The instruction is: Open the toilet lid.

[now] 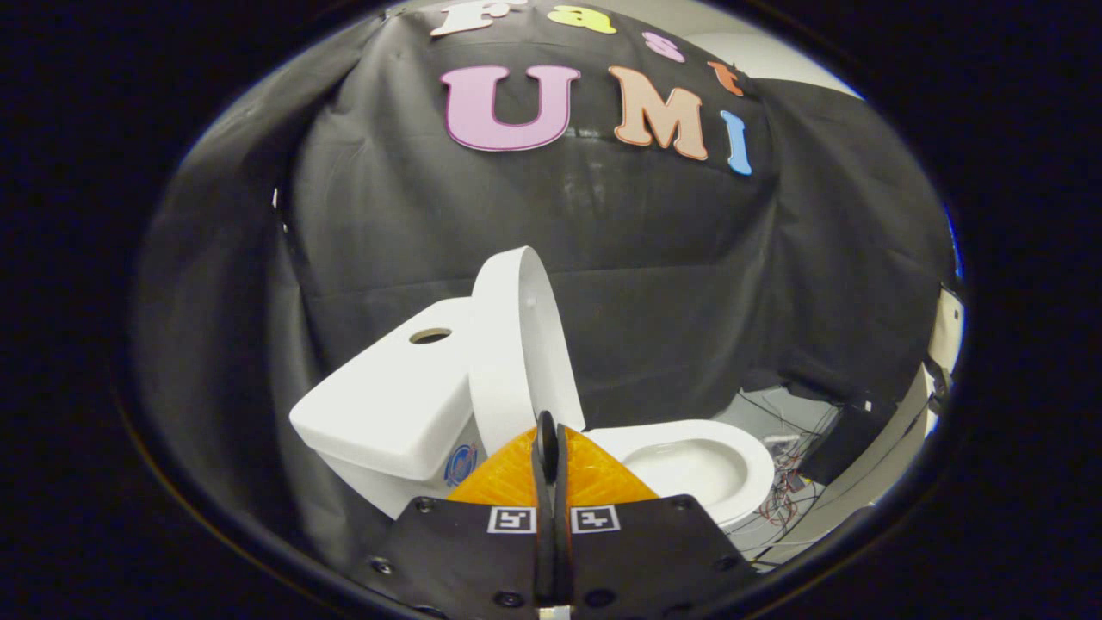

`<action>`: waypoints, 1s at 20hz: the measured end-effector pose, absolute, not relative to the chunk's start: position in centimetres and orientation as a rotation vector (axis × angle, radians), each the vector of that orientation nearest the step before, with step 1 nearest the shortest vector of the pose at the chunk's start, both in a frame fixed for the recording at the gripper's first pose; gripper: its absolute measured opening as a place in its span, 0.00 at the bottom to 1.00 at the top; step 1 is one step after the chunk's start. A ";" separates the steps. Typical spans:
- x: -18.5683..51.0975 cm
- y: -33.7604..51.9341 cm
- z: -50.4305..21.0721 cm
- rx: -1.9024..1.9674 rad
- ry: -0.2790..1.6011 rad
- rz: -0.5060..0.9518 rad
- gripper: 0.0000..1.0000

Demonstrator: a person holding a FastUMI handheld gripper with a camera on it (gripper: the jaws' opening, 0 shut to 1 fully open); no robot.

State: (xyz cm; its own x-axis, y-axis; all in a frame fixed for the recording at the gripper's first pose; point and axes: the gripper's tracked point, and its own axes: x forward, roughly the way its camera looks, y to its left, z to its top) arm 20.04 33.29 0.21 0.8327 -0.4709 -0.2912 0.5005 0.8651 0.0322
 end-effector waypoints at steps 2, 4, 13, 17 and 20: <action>20.4 33.6 0.2 0.086 0.272 -0.529 0.00; 20.4 33.7 0.2 0.087 0.261 -0.543 0.01; 21.2 35.3 0.3 0.042 0.252 -0.480 0.25; 21.3 37.0 0.6 -0.002 0.241 -0.388 0.55; 20.4 38.1 0.9 -0.035 0.236 -0.310 0.77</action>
State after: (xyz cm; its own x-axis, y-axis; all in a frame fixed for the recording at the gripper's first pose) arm 20.36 38.09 0.85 0.9252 -0.3060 -0.2246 0.2978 0.9520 -0.0704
